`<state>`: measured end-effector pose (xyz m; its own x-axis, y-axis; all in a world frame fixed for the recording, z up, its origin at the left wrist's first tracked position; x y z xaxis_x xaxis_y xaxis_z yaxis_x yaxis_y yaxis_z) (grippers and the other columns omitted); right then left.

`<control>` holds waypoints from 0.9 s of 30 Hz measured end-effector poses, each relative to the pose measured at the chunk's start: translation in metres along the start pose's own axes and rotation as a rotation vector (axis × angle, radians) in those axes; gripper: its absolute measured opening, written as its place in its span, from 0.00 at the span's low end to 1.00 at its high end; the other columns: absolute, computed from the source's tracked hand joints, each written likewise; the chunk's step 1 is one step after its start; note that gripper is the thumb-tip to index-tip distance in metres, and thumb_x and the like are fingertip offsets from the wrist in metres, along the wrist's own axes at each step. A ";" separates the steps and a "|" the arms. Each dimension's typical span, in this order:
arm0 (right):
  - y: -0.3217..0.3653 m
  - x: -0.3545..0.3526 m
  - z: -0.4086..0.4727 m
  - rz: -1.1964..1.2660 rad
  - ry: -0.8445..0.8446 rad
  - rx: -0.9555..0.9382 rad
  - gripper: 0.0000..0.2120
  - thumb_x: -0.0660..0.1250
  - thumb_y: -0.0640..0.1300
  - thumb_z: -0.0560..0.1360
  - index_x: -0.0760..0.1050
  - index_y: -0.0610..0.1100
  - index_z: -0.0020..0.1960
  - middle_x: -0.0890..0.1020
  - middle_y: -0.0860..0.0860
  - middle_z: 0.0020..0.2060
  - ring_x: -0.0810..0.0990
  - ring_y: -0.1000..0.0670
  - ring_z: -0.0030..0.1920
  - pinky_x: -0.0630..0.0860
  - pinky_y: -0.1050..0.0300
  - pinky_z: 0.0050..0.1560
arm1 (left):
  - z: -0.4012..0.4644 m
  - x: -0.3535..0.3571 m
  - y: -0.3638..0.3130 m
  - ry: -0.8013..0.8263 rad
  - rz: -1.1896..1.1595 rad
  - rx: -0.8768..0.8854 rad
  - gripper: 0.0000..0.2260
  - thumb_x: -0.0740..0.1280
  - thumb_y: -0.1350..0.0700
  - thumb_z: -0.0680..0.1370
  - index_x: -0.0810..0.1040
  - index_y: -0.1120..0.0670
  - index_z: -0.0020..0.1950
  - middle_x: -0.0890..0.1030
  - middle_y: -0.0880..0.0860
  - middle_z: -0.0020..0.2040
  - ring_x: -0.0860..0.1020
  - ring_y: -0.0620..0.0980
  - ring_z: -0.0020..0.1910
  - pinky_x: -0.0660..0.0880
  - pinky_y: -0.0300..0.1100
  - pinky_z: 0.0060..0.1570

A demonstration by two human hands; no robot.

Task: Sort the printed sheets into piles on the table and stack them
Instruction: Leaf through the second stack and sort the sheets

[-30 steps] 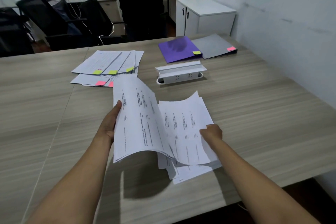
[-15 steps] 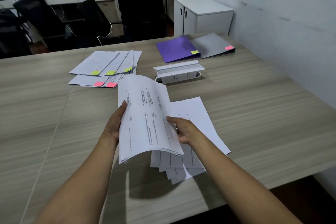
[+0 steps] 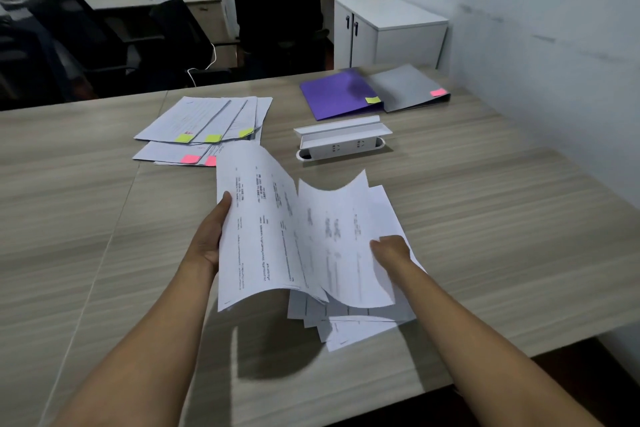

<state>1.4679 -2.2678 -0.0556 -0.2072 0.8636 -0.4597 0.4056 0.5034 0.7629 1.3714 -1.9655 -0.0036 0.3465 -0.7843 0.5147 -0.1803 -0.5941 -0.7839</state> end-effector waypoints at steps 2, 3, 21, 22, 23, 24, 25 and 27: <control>-0.007 -0.009 0.005 -0.121 -0.039 -0.021 0.14 0.60 0.38 0.76 0.77 0.32 0.57 0.80 0.40 0.60 0.79 0.41 0.55 0.73 0.58 0.48 | -0.001 -0.006 -0.003 -0.005 0.003 0.010 0.20 0.59 0.42 0.79 0.79 0.54 0.60 0.85 0.56 0.49 0.84 0.55 0.43 0.82 0.51 0.42; -0.008 -0.011 0.007 -0.186 -0.037 -0.024 0.16 0.59 0.38 0.76 0.76 0.33 0.59 0.79 0.40 0.61 0.78 0.40 0.57 0.73 0.57 0.50 | -0.002 -0.008 -0.004 -0.005 0.006 0.016 0.20 0.59 0.42 0.79 0.79 0.54 0.60 0.85 0.56 0.49 0.84 0.55 0.43 0.82 0.50 0.42; 0.048 0.054 -0.047 0.509 0.382 -0.018 0.14 0.67 0.40 0.76 0.77 0.33 0.58 0.81 0.42 0.56 0.81 0.44 0.53 0.76 0.53 0.59 | -0.003 0.008 0.005 0.021 -0.027 -0.021 0.21 0.60 0.42 0.78 0.78 0.55 0.62 0.85 0.57 0.52 0.84 0.56 0.46 0.82 0.52 0.44; 0.048 0.051 -0.046 0.472 0.388 -0.017 0.14 0.66 0.40 0.77 0.77 0.34 0.59 0.81 0.43 0.56 0.81 0.45 0.54 0.75 0.54 0.59 | -0.003 0.009 0.004 0.023 -0.020 -0.017 0.21 0.60 0.42 0.78 0.78 0.55 0.63 0.85 0.57 0.52 0.84 0.56 0.47 0.82 0.52 0.45; 0.046 0.049 -0.044 0.414 0.380 -0.023 0.14 0.65 0.41 0.77 0.77 0.35 0.60 0.81 0.43 0.57 0.80 0.44 0.55 0.75 0.55 0.58 | -0.003 0.010 0.004 0.028 -0.013 -0.014 0.21 0.59 0.42 0.79 0.77 0.55 0.63 0.85 0.56 0.52 0.84 0.55 0.47 0.82 0.51 0.46; 0.044 0.045 -0.041 0.335 0.347 -0.042 0.15 0.63 0.41 0.78 0.76 0.35 0.61 0.81 0.43 0.57 0.80 0.44 0.55 0.75 0.57 0.56 | -0.003 0.011 0.005 0.032 -0.013 -0.018 0.21 0.58 0.42 0.79 0.77 0.55 0.63 0.85 0.56 0.52 0.84 0.55 0.47 0.81 0.51 0.47; 0.042 0.039 -0.037 0.241 0.302 -0.067 0.15 0.62 0.42 0.77 0.77 0.36 0.60 0.81 0.43 0.56 0.80 0.44 0.53 0.74 0.58 0.53 | -0.003 0.011 0.006 0.032 -0.021 -0.024 0.21 0.58 0.43 0.79 0.77 0.55 0.63 0.85 0.56 0.51 0.84 0.54 0.46 0.81 0.51 0.47; 0.035 0.023 -0.029 0.084 0.193 -0.102 0.10 0.62 0.41 0.75 0.80 0.38 0.51 0.82 0.43 0.48 0.79 0.45 0.45 0.72 0.61 0.44 | -0.003 0.011 0.006 0.027 -0.036 -0.028 0.21 0.59 0.43 0.79 0.76 0.56 0.63 0.85 0.56 0.50 0.84 0.55 0.45 0.81 0.51 0.46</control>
<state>1.4513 -2.2291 -0.0259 -0.3468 0.8870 -0.3050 0.3388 0.4217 0.8411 1.3716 -1.9778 -0.0015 0.3281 -0.7664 0.5523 -0.1937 -0.6268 -0.7547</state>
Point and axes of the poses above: each hand's wrist, its own z-axis towards the middle knuckle, its own x-axis out of the palm, y = z × x, the point moved 6 cm from there along z, towards the middle knuckle
